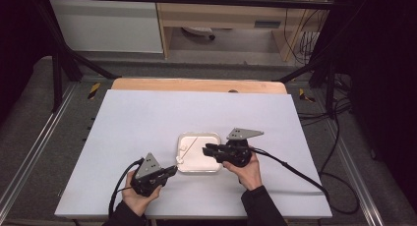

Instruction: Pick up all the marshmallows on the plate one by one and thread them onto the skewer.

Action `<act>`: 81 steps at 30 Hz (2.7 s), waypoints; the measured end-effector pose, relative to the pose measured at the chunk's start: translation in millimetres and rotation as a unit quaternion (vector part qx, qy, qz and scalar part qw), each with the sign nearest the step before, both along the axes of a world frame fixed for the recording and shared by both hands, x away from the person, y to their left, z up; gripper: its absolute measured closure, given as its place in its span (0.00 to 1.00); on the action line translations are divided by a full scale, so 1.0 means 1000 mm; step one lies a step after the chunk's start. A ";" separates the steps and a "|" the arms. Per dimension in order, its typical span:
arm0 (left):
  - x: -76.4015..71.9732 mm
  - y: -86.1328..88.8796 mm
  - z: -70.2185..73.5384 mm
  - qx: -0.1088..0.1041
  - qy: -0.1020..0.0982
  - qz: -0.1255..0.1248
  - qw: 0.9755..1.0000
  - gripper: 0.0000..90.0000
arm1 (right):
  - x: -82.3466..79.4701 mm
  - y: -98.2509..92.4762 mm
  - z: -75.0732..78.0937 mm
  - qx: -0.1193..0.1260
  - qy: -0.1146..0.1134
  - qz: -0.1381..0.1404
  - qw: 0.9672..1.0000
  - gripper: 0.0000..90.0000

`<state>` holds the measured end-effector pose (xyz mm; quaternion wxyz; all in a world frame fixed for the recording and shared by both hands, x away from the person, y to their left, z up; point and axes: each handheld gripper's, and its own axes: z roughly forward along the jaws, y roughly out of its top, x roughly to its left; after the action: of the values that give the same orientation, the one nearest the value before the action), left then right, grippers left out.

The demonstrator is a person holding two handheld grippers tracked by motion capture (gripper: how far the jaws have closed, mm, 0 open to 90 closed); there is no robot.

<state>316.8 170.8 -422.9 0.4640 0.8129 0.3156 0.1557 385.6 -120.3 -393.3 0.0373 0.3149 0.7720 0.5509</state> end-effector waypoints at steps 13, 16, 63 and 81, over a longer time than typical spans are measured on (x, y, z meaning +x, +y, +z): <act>-0.003 -0.004 0.000 0.001 -0.004 -0.012 1.000 0.98 | 0.010 -0.009 0.030 0.107 0.001 -0.010 0.994 0.82; -0.003 -0.004 0.000 -0.001 -0.004 -0.013 1.000 0.98 | 0.014 -0.007 0.028 0.115 0.009 -0.013 0.993 0.82; -0.006 -0.008 -0.004 -0.008 -0.011 0.009 1.000 0.99 | 0.011 0.013 0.008 0.150 0.040 0.016 0.988 0.90; -0.007 -0.010 -0.006 -0.001 -0.015 0.007 1.000 0.99 | 0.008 0.017 0.006 0.137 0.034 0.030 0.990 0.91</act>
<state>309.7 160.5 -428.8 0.4681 0.8081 0.3143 0.1705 393.5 -103.7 -387.7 -0.0491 0.3125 0.6994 0.6410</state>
